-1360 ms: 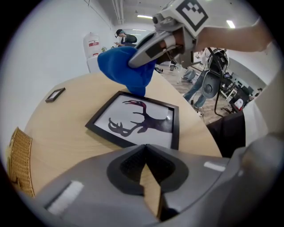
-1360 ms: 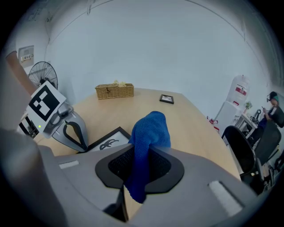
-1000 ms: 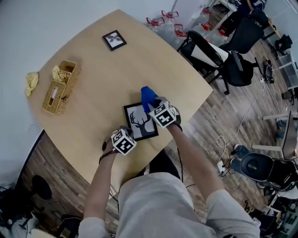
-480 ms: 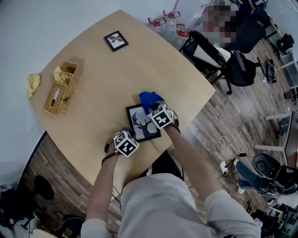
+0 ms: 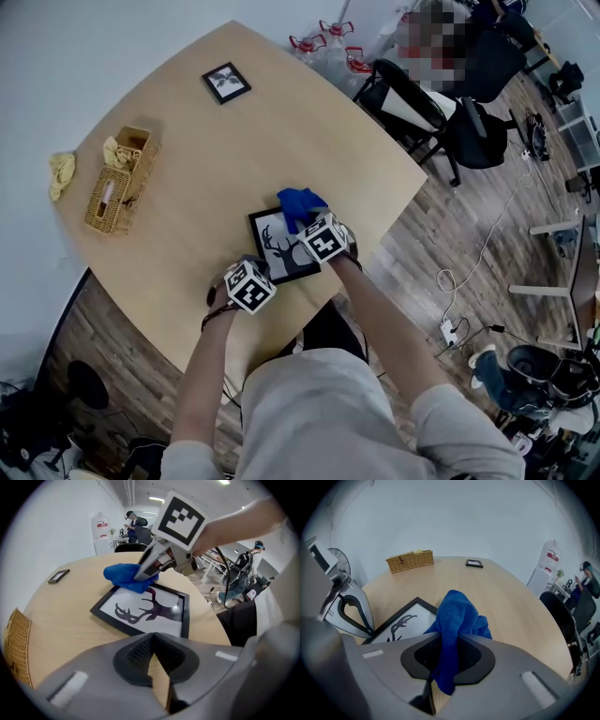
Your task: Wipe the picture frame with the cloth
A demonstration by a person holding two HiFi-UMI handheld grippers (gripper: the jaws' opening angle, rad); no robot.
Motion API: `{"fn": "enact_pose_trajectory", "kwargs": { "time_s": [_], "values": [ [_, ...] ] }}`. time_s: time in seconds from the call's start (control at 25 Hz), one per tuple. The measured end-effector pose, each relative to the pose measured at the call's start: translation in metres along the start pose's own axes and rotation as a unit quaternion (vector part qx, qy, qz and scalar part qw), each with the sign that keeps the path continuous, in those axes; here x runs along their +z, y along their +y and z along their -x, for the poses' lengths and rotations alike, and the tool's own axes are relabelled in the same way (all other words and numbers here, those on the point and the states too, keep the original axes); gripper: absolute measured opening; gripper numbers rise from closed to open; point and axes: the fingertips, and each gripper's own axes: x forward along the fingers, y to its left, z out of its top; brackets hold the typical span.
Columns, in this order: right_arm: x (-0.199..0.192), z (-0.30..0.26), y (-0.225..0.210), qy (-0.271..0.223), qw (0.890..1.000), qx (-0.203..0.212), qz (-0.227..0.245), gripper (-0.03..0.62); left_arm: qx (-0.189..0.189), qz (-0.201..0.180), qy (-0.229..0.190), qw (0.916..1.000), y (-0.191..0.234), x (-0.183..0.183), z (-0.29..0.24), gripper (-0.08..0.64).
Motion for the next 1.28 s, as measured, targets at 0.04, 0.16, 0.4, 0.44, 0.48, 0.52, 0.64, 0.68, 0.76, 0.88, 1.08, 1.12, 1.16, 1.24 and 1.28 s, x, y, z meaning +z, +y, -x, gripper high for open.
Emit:
{"fn": "enact_pose_trajectory", "kwargs": {
  "time_s": [0.04, 0.16, 0.4, 0.44, 0.48, 0.52, 0.64, 0.68, 0.76, 0.88, 1.08, 1.12, 1.16, 1.24, 1.28],
  "values": [
    [-0.002, 0.001, 0.001, 0.0, 1.0, 0.0, 0.0, 0.057, 0.0, 0.0, 0.0, 1.0, 0.0, 0.0, 0.0, 0.053],
    [-0.008, 0.005, 0.003, 0.002, 1.0, 0.0, 0.001, 0.057, 0.001, 0.0, -0.002, 1.0, 0.0, 0.002, 0.0, 0.052],
    [-0.018, 0.011, 0.012, 0.008, 1.0, 0.0, 0.005, 0.057, 0.0, 0.004, -0.006, 1.0, 0.001, 0.001, 0.0, 0.052],
    [-0.02, 0.013, 0.014, 0.009, 1.0, 0.0, 0.008, 0.057, 0.001, 0.002, -0.006, 1.0, 0.002, 0.001, 0.0, 0.053],
    [-0.022, 0.014, 0.016, 0.01, 1.0, 0.001, 0.011, 0.057, 0.001, -0.001, -0.004, 1.0, 0.002, 0.001, 0.0, 0.053],
    [-0.025, 0.016, 0.017, 0.01, 1.0, 0.0, 0.013, 0.057, 0.002, -0.005, -0.003, 1.0, 0.001, 0.001, 0.0, 0.052],
    [-0.032, 0.022, 0.023, 0.007, 1.0, 0.001, 0.015, 0.057, 0.004, -0.01, -0.001, 0.9999, -0.001, 0.001, 0.001, 0.053],
    [-0.035, 0.023, 0.024, 0.006, 1.0, 0.001, 0.015, 0.057, 0.004, -0.011, -0.001, 0.9999, -0.001, 0.001, 0.001, 0.052],
    [-0.04, 0.026, 0.028, 0.004, 1.0, 0.002, 0.015, 0.057, 0.005, -0.012, -0.002, 0.9999, -0.001, 0.001, 0.0, 0.052],
    [-0.047, 0.03, 0.032, -0.001, 1.0, 0.004, 0.014, 0.057, 0.006, -0.014, -0.005, 0.9999, -0.001, 0.003, 0.001, 0.053],
    [-0.06, 0.038, 0.042, -0.001, 1.0, 0.006, 0.019, 0.057, 0.003, -0.018, -0.001, 0.9998, -0.001, 0.002, 0.001, 0.052],
    [-0.062, 0.04, 0.044, -0.002, 1.0, 0.007, 0.018, 0.057, 0.002, -0.017, -0.001, 0.9999, -0.001, 0.002, 0.001, 0.053],
    [-0.065, 0.042, 0.046, -0.003, 1.0, 0.008, 0.018, 0.057, 0.002, -0.016, -0.002, 0.9999, -0.001, 0.003, 0.002, 0.053],
    [-0.071, 0.047, 0.05, -0.004, 1.0, 0.013, 0.012, 0.057, 0.003, -0.017, -0.007, 0.9998, -0.001, 0.006, 0.002, 0.053],
    [-0.075, 0.049, 0.052, -0.005, 1.0, 0.015, 0.009, 0.057, 0.004, -0.018, -0.008, 0.9998, -0.002, 0.006, 0.002, 0.053]
  ]
}}
